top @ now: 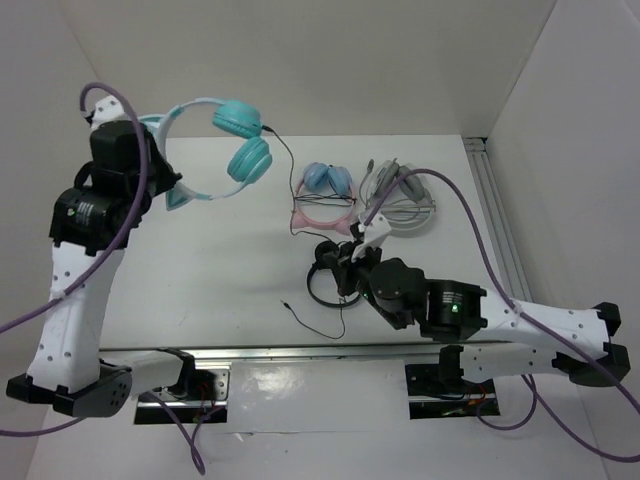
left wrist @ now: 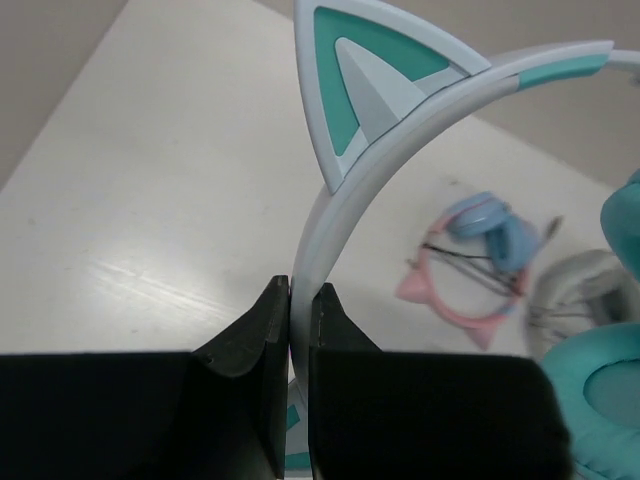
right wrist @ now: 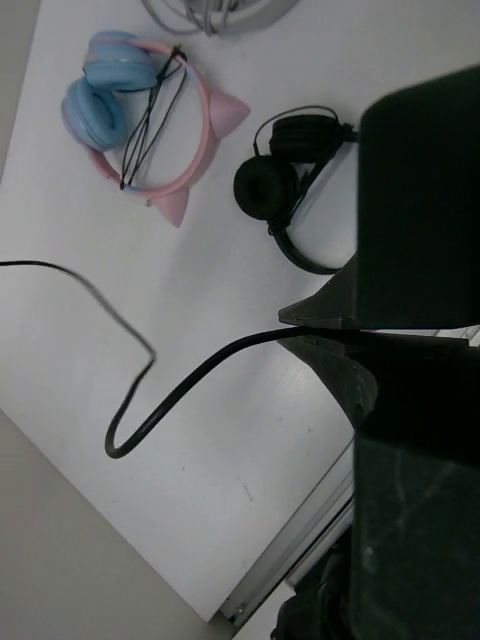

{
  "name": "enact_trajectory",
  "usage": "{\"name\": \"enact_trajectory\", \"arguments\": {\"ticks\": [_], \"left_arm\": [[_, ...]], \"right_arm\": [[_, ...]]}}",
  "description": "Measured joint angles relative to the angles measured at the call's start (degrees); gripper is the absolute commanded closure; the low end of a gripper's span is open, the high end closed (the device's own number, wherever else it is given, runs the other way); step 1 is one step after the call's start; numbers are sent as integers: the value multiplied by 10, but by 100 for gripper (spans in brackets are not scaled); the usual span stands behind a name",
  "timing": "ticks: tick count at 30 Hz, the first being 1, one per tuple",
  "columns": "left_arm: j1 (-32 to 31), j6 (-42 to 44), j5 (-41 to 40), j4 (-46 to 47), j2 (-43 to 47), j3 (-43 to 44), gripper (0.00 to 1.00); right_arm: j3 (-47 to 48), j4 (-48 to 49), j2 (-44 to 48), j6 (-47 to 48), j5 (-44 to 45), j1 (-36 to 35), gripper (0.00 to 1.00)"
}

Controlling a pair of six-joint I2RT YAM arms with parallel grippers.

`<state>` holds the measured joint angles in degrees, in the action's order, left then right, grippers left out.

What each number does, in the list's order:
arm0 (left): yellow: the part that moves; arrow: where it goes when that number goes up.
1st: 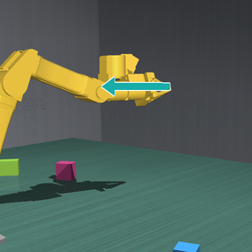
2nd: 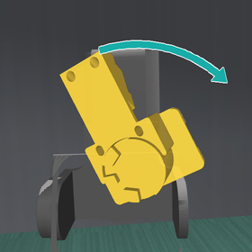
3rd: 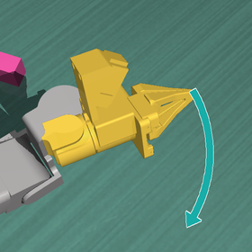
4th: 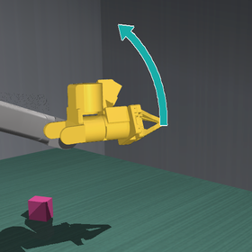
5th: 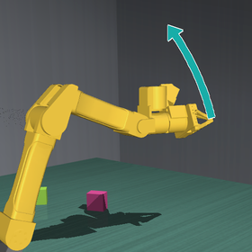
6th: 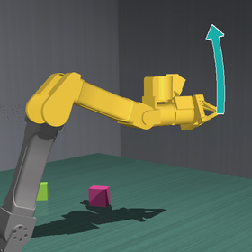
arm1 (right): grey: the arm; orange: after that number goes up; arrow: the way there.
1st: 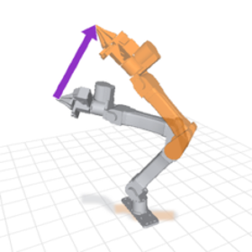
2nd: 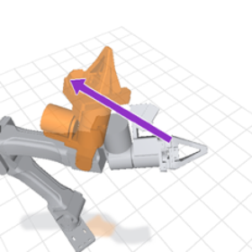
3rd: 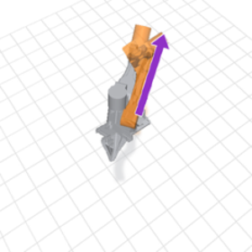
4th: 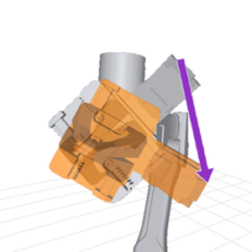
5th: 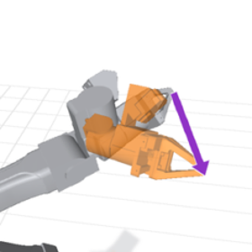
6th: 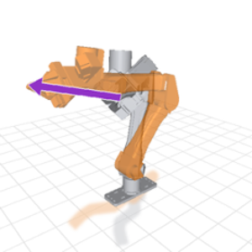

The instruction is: Wrap the headphones

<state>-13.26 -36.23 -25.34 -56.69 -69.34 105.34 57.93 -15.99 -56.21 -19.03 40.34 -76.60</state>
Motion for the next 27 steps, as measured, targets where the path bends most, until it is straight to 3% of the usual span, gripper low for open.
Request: {"name": "enact_trajectory", "arguments": {"ticks": [7, 16, 21, 27], "left_arm": [[-34, 102, -54, 35, -49, -129, 100], [-234, 246, -35, 69, -128, -209, 100], [-333, 303, 34, 77, -103, -235, 100], [-407, 335, 96, 74, -9, -240, 100]], "right_arm": [[121, -111, -23, 83, 25, -13, 100], [224, -181, -57, 223, 68, -17, 100], [225, -193, -56, 254, 124, -24, 100], [182, -193, -32, 278, 197, -27, 100]]}}
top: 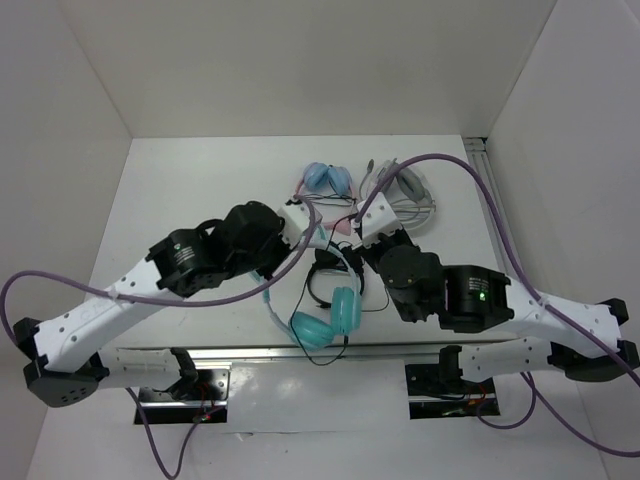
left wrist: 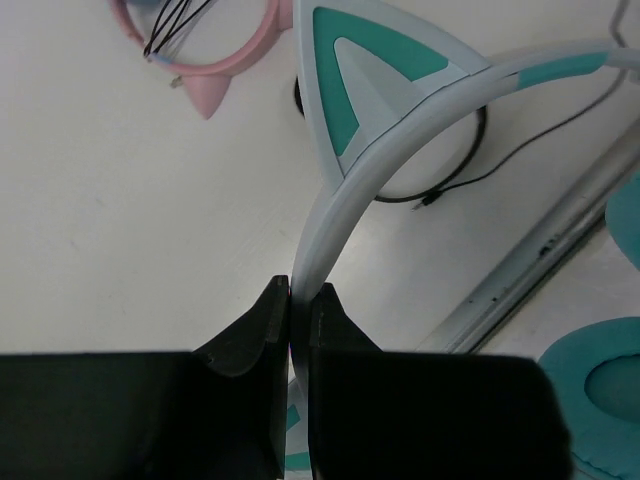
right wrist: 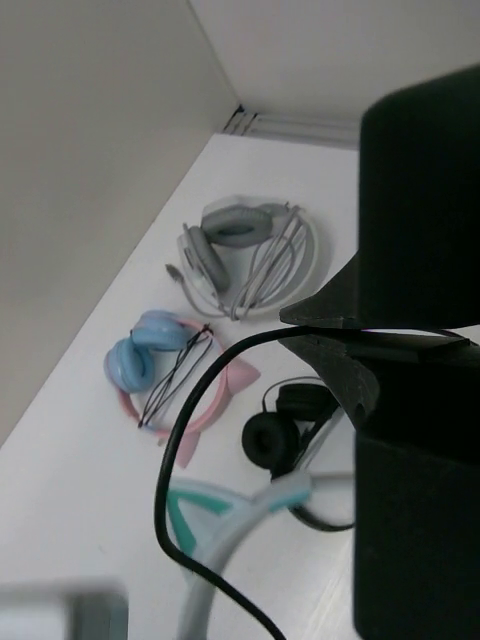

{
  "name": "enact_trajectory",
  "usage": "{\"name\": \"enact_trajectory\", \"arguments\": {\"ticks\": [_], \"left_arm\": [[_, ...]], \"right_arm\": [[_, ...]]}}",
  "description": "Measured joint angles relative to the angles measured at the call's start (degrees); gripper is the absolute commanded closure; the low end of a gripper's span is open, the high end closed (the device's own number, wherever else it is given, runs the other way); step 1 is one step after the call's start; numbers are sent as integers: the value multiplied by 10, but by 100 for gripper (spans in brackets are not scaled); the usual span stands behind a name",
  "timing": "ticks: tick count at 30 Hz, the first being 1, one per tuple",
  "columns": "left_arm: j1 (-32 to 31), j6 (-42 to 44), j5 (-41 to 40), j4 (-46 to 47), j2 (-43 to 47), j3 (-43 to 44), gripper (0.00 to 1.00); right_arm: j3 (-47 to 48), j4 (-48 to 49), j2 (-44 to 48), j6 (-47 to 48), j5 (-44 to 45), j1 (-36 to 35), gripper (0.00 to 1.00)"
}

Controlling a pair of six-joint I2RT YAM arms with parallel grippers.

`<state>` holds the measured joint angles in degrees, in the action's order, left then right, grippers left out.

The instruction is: Wrap the headphones

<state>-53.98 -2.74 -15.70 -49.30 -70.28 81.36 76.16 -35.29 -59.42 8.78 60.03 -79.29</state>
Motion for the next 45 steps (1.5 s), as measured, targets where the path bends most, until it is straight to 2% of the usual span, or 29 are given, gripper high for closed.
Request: {"name": "enact_trajectory", "arguments": {"ticks": [4, 9, 15, 19, 25, 31, 39, 45], "left_arm": [[-29, 2, 31, -10, 45, 2, 100], [-30, 10, 83, -23, 89, 2, 100], [-30, 9, 96, -42, 131, 10, 100], [-30, 6, 101, -56, 144, 48, 100], [-30, -6, 122, -58, 184, 101, 100], [-30, -12, 124, -70, 207, 126, 100], [-29, -57, 146, -58, 200, 132, 100], [-25, -105, 146, -12, 212, 118, 100]], "right_arm": [[-18, 2, 15, 3, 46, 1, 100], [-30, 9, 38, 10, 62, 27, 100], [-44, 22, 48, 12, 74, 35, 100], [-59, 23, 25, 12, 72, 56, 100], [-64, 28, -21, -2, 45, 116, 100], [-64, 40, -33, -18, 10, 137, 100], [-79, 88, -42, -43, -72, 182, 100], [-131, 161, -33, -55, -175, 216, 100]]}}
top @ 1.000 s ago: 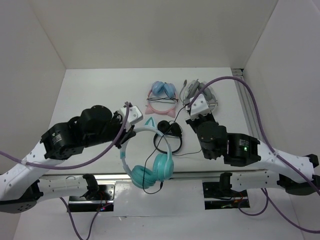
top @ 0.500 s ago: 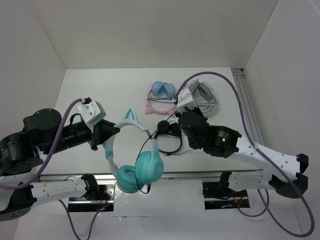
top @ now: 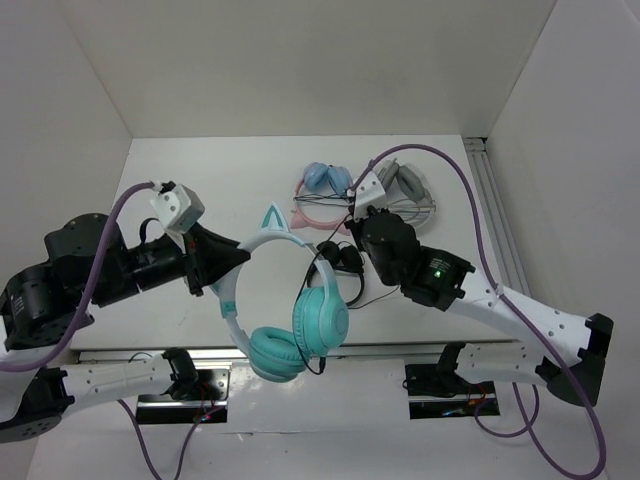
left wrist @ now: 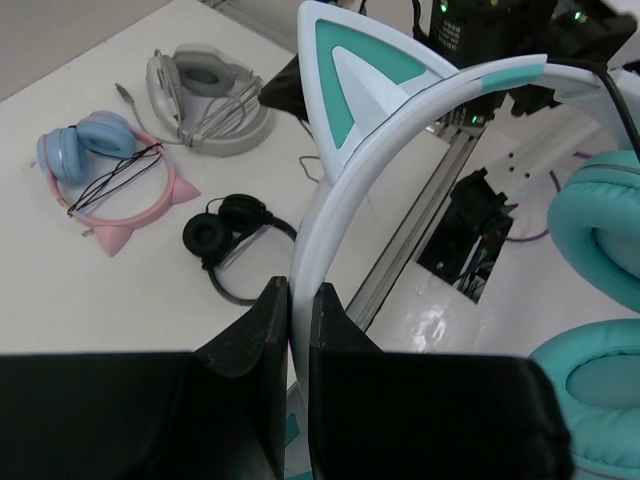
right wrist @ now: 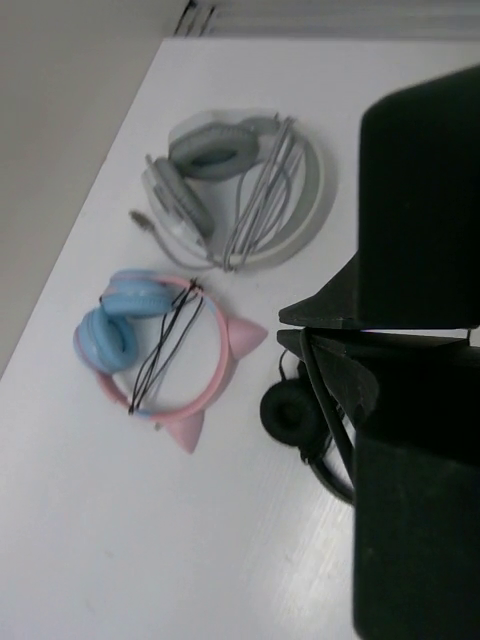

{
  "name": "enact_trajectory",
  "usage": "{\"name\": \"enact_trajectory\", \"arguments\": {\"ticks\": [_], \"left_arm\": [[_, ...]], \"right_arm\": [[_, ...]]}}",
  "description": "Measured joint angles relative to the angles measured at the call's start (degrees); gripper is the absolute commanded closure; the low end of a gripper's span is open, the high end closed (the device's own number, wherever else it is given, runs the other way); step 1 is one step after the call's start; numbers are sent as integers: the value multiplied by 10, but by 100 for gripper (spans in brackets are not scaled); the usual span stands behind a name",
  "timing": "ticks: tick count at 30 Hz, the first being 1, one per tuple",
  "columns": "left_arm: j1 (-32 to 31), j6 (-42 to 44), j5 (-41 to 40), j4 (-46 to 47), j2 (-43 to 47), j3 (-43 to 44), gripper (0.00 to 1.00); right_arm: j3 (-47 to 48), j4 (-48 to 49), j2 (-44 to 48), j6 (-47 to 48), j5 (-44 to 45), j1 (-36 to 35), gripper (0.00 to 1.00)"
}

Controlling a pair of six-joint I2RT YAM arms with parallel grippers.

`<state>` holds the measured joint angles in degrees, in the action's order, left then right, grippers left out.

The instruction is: Wrap the headphones

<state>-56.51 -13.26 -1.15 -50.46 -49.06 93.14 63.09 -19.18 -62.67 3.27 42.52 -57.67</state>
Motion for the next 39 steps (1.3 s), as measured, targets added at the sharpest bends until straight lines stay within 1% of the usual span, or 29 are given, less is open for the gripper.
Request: {"name": "enact_trajectory", "arguments": {"ticks": [2, 4, 8, 12, 16, 18, 21, 25, 28, 32, 36, 39], "left_arm": [[0, -15, -3, 19, 4, -11, 100], [0, -32, -10, 40, 8, -25, 100], [-1, -71, -35, 105, 26, -75, 100], [-3, -127, -79, 152, 45, -120, 100], [-4, -178, -136, 178, 58, -157, 100], [-4, -204, -172, 183, 61, -168, 100], [-4, -235, -224, 183, 62, -171, 100], [-4, -277, -316, 177, 55, -168, 100], [-4, -296, -381, 160, 42, -157, 100], [-4, -309, -444, 141, 11, -139, 100], [-4, -322, -482, 136, -28, -121, 100], [-6, -323, -502, 129, -50, -119, 100]], "right_arm": [[-29, 35, 17, -3, -41, 5, 99], [-59, 66, 39, -5, -85, 10, 96], [-100, 125, 65, -8, -170, 25, 98], [-152, 201, 66, -13, -256, 27, 99], [-219, 286, 66, -15, -363, 27, 100], [-243, 323, 65, -14, -417, 27, 100], [-252, 376, 50, -15, -492, 31, 100], [-261, 449, 27, -23, -567, 40, 100], [-282, 492, 26, -35, -606, 43, 100], [-290, 528, 25, -56, -660, 44, 100], [-290, 562, 25, -80, -711, 34, 100], [-289, 574, 25, -88, -731, 9, 100]]}}
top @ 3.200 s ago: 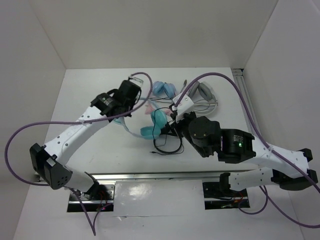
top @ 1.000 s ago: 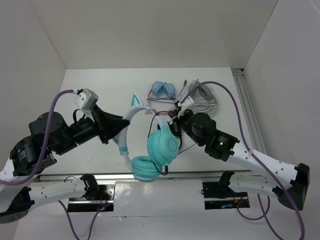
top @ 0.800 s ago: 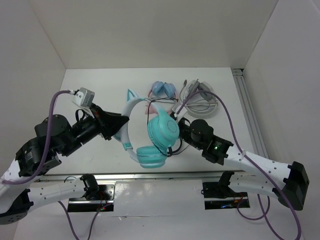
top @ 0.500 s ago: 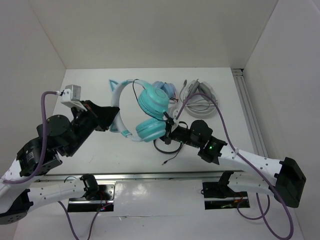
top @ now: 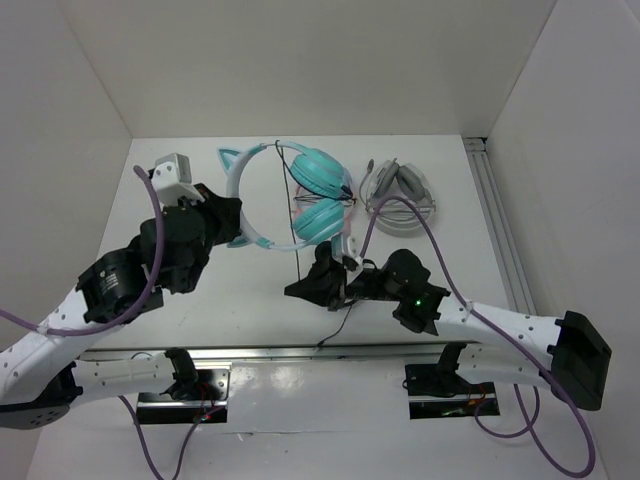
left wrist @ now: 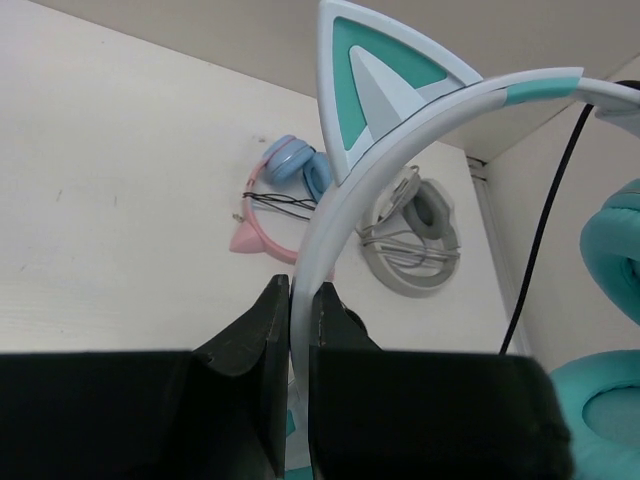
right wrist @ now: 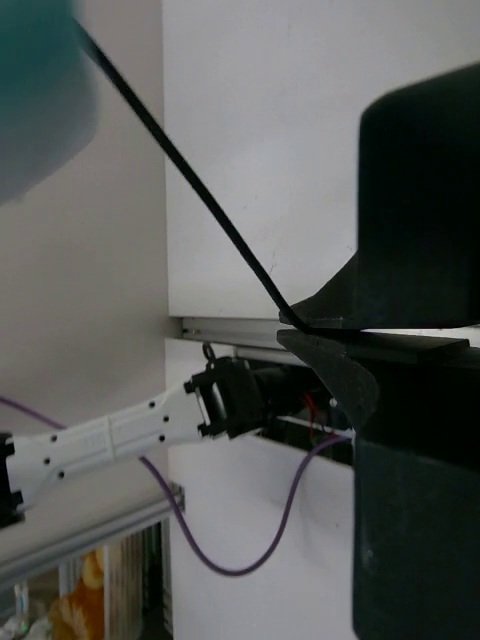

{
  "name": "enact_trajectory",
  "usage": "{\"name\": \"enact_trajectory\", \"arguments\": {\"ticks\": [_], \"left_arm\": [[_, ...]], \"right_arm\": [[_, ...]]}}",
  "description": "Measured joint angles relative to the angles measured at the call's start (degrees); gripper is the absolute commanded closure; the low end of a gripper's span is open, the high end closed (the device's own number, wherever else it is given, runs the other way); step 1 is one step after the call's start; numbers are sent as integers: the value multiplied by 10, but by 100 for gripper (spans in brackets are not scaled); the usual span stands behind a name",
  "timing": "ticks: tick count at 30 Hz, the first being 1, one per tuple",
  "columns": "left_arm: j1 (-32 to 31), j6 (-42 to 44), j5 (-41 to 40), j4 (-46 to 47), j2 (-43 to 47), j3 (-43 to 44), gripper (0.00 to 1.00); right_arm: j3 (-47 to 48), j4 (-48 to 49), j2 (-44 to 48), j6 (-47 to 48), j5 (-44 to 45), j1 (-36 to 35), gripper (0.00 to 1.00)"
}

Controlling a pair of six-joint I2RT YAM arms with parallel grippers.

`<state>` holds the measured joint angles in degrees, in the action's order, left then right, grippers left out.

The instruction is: Wrap the headphones

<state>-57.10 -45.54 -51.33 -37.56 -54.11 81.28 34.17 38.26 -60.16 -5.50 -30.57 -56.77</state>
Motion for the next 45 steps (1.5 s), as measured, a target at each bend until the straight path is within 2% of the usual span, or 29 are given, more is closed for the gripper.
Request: {"name": "enact_trajectory", "arguments": {"ticks": [3, 10, 12, 17, 27, 30, 36, 39, 41, 44, 45], "left_arm": [[-2, 2, -11, -14, -18, 5, 100], [-4, 8, -23, -32, -54, 36, 100], [-4, 7, -35, -32, -55, 38, 100], [4, -5, -69, -31, -58, 45, 100], [51, -32, -69, -62, -69, 65, 100], [82, -41, -61, -69, -76, 80, 100], [153, -41, -30, -79, -79, 91, 100], [187, -41, -6, -79, -86, 95, 100], [202, -41, 7, -80, -92, 95, 100], [216, -40, 24, -83, -100, 95, 100], [218, -39, 27, -83, -104, 95, 100]], "right_arm": [[7, 1, 0, 0, -6, -28, 98], [19, 20, 1, -10, -6, -57, 83], [19, 28, 1, -15, -9, -69, 81], [19, 48, -1, -25, -16, -101, 70], [18, 68, -40, -33, -7, -118, 68], [16, 78, -43, -37, -2, -132, 66], [3, 90, -43, -37, 19, -169, 66], [-2, 94, -44, -37, 30, -177, 75], [-4, 102, -47, -36, 37, -182, 90], [-6, 104, -51, -37, 57, -189, 94], [-6, 104, -51, -37, 68, -194, 99]]}}
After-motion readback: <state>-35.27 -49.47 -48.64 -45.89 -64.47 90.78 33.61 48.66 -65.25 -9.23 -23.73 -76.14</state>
